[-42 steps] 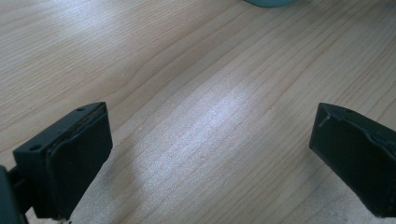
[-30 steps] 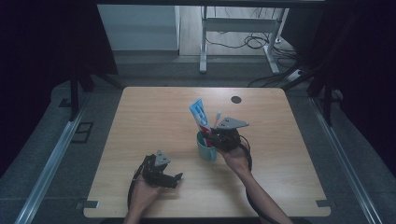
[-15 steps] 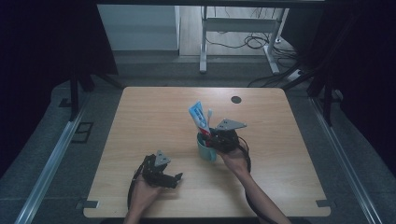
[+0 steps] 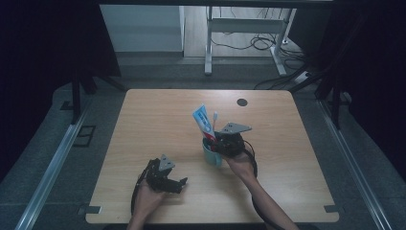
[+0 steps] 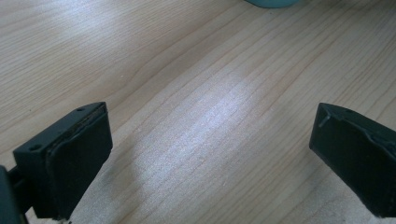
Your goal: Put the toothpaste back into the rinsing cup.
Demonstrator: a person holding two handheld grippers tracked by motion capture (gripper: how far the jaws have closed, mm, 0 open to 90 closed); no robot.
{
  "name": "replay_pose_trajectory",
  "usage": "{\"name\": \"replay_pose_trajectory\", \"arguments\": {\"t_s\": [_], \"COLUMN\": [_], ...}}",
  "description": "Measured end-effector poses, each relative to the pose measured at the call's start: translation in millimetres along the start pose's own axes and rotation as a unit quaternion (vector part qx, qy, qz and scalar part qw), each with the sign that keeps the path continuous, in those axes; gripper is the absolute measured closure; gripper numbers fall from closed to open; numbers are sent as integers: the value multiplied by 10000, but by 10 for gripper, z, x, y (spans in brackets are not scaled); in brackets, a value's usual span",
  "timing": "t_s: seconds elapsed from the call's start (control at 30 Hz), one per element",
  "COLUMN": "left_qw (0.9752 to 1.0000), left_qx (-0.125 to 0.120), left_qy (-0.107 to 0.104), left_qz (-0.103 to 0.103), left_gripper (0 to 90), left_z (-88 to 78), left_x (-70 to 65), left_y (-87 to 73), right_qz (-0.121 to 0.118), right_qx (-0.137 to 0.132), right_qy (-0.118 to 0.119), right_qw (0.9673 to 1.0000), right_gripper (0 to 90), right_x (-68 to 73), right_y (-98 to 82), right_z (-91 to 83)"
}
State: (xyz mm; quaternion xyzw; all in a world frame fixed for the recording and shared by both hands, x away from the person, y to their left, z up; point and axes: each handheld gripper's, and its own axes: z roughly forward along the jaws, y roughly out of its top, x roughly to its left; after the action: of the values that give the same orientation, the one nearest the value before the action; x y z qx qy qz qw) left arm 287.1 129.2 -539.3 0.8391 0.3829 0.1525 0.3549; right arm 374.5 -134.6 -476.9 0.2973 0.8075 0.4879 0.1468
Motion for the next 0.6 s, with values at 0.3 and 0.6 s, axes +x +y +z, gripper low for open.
{"name": "replay_pose_trajectory", "arguments": {"t_s": [0.3, 0.6], "left_qw": [10000, 10000], "left_qx": [19, 26], "left_qy": [-3, 6], "left_qz": [10, 9], "left_gripper": [0, 0], "left_z": [5, 5], "left_x": [-3, -8], "left_y": [1, 2], "right_qz": [48, 0], "right_qx": [142, 350], "right_qy": [46, 1], "right_qw": [9999, 9994], "right_gripper": [688, 665], "right_x": [-29, -36], "right_y": [-41, -80], "right_z": [8, 26]}}
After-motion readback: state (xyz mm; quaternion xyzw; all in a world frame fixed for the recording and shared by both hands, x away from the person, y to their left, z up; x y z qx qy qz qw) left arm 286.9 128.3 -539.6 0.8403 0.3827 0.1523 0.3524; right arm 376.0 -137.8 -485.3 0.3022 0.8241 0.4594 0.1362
